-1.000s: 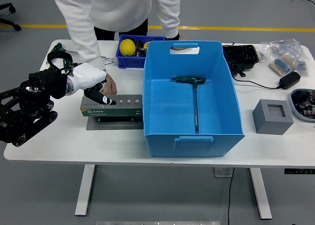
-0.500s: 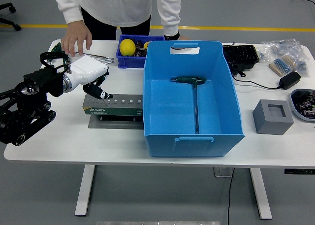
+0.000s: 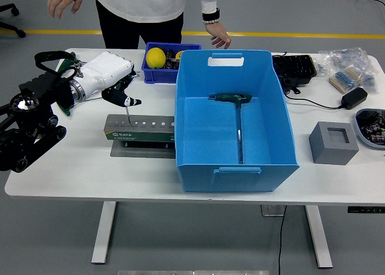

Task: Lift tool from toolbox,place it in box,lift tool from toolbox,place it in box

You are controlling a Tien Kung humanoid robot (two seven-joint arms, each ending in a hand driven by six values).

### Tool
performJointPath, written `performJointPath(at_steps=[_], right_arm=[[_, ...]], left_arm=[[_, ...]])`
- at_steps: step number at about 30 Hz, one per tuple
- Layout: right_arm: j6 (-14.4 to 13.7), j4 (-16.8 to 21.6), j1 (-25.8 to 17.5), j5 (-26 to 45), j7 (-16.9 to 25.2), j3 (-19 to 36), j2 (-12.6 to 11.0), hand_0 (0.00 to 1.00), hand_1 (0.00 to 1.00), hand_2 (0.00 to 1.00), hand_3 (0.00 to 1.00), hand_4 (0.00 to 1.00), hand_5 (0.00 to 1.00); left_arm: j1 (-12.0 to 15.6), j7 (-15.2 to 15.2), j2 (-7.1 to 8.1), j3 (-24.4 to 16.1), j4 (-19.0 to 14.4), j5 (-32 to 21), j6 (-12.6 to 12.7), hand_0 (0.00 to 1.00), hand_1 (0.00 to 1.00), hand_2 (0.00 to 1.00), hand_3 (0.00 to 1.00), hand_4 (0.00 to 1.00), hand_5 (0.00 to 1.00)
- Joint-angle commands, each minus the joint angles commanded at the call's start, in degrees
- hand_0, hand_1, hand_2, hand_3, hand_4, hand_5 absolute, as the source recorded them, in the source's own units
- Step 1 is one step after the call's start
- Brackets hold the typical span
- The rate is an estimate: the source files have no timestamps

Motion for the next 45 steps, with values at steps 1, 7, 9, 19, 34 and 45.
performJointPath(at_steps=[1,7,9,19,34,45], right_arm=[[0.0,0.0,0.01,0.02,0.0,0.0,0.0,0.698,0.705,0.756,0.609,0.839,0.725],[0.04,-0.01,0.05,0.14,0.04,-0.14,-0.03,0.697,0.705,0.756,0.607,0.839,0.725],[0.04,-0.02,0.06,0.03,0.01,-0.09,-0.04,0.697,0.705,0.756,0.607,0.839,0.725],[0.05,-0.03,0.12,0.06,0.04,-0.15,-0.1,0.698,0.705,0.756,0.607,0.839,0.725],[0.05,0.0,0.3,-0.29,0.03,-0.14,-0.14,0.698,0.704,0.756,0.608,0.839,0.726],[0.02,0.08,0.82,-1.23,-0.11,0.19,-0.33,0.698,0.704,0.756,0.608,0.839,0.725]], left_arm=[[0.02,0.09,0.19,-0.81,-0.85,-0.24,-0.17,0.111,0.002,0.007,0.038,0.818,0.416],[0.11,1.12,1.07,-4.52,-5.43,-1.36,-1.06,0.111,0.002,0.006,0.035,0.777,0.439],[0.16,1.53,1.39,-5.49,-7.03,-1.73,-1.36,0.111,0.002,0.006,0.035,0.777,0.439],[0.09,3.23,1.96,-7.37,-12.7,-2.84,-2.25,0.114,0.002,0.005,0.031,0.726,0.487],[1.68,5.02,-4.82,-7.8,-20.48,-4.53,-1.77,0.116,0.002,0.005,0.03,0.73,0.481],[3.94,3.4,-13.56,-2.17,-16.43,-6.18,1.2,0.12,0.002,0.005,0.031,0.715,0.488]])
